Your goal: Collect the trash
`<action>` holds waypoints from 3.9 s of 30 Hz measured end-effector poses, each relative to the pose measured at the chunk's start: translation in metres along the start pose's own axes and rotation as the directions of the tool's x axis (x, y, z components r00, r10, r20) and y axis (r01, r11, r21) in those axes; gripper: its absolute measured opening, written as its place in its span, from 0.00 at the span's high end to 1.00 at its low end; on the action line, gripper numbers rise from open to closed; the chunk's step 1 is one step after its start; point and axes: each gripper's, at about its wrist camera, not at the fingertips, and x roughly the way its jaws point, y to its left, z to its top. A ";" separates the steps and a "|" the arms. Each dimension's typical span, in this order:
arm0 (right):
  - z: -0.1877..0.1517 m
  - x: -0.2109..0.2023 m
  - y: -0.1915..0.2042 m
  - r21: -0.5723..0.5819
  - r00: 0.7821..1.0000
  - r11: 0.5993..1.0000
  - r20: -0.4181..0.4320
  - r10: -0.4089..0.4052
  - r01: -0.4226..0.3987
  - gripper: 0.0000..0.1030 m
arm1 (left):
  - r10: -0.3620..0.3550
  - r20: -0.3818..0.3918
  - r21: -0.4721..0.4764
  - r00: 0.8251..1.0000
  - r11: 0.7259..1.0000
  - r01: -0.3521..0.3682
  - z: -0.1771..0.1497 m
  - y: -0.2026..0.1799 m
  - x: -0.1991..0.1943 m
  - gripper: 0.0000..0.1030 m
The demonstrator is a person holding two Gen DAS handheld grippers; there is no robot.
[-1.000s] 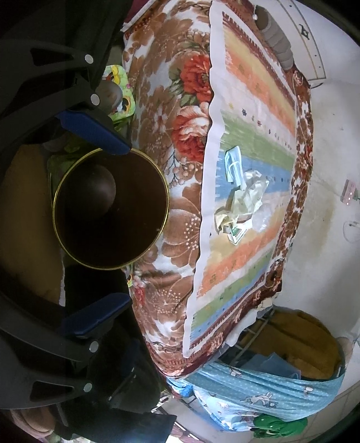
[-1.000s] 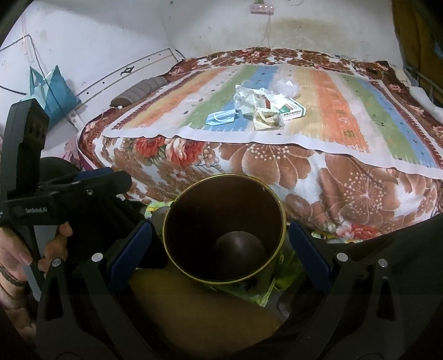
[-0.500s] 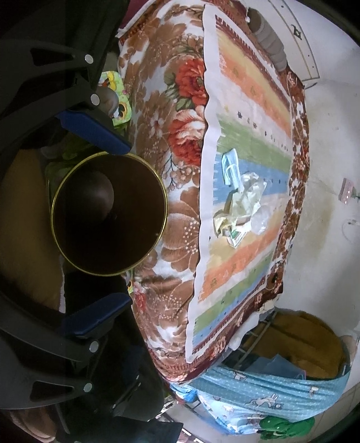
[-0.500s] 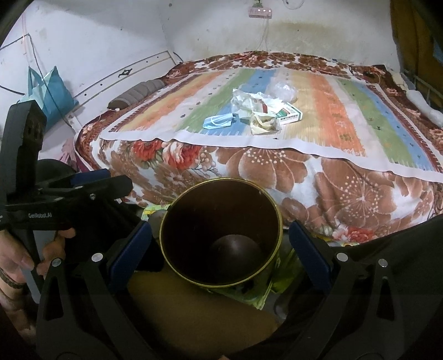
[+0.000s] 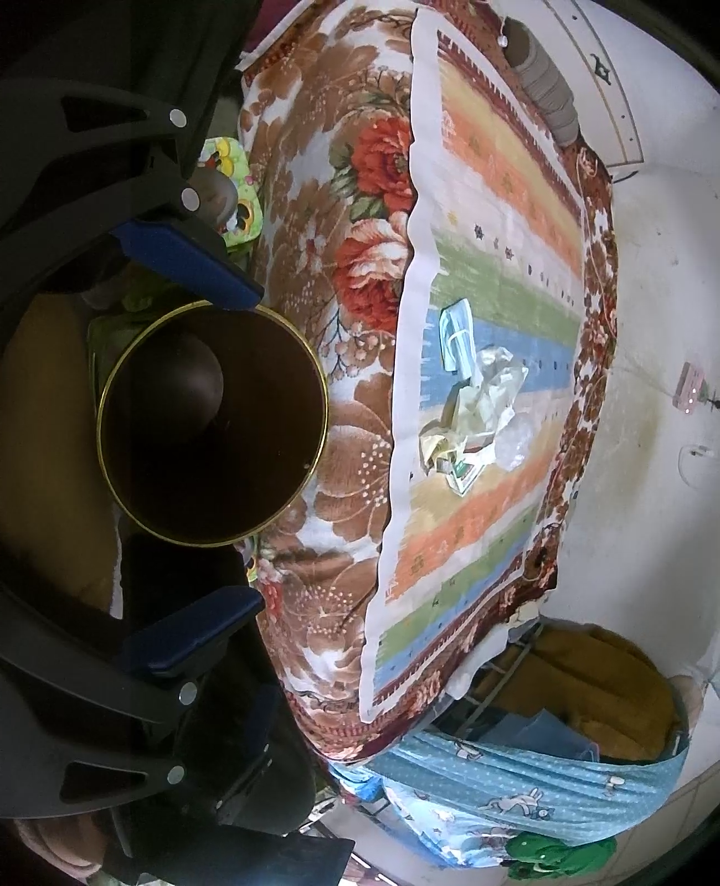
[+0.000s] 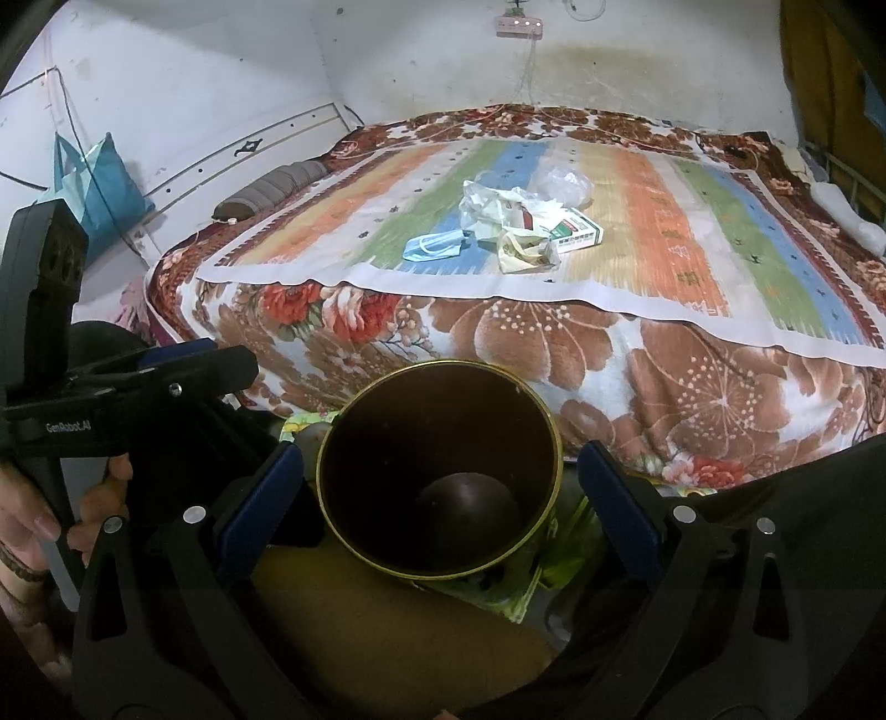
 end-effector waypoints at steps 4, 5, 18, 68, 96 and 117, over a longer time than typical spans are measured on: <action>0.004 0.003 0.000 0.003 1.000 1.000 -0.004 0.011 -0.011 0.09 | -0.006 -0.017 -0.006 1.000 1.000 0.006 0.004 0.002 0.003 0.06; 0.006 0.004 0.000 0.005 1.000 1.000 -0.005 0.012 -0.012 0.09 | -0.007 -0.017 -0.001 1.000 1.000 0.007 0.005 0.001 0.003 0.06; 0.025 0.013 -0.005 0.004 1.000 1.000 0.010 0.014 -0.014 0.09 | -0.038 -0.017 -0.047 0.999 0.998 0.038 0.032 0.009 0.012 0.06; 0.152 0.106 -0.080 0.057 0.992 0.995 -0.100 -0.078 0.084 0.15 | -0.226 -0.090 -0.239 0.970 0.950 0.199 0.181 0.037 0.136 0.14; 0.182 0.200 -0.113 0.080 0.980 0.996 -0.197 -0.028 0.045 0.39 | -0.268 -0.204 -0.223 0.942 0.949 0.222 0.213 0.053 0.231 0.47; 0.187 0.259 -0.124 0.112 0.967 0.994 -0.253 0.022 0.007 0.78 | -0.273 -0.265 -0.184 0.925 0.956 0.229 0.226 0.038 0.280 0.64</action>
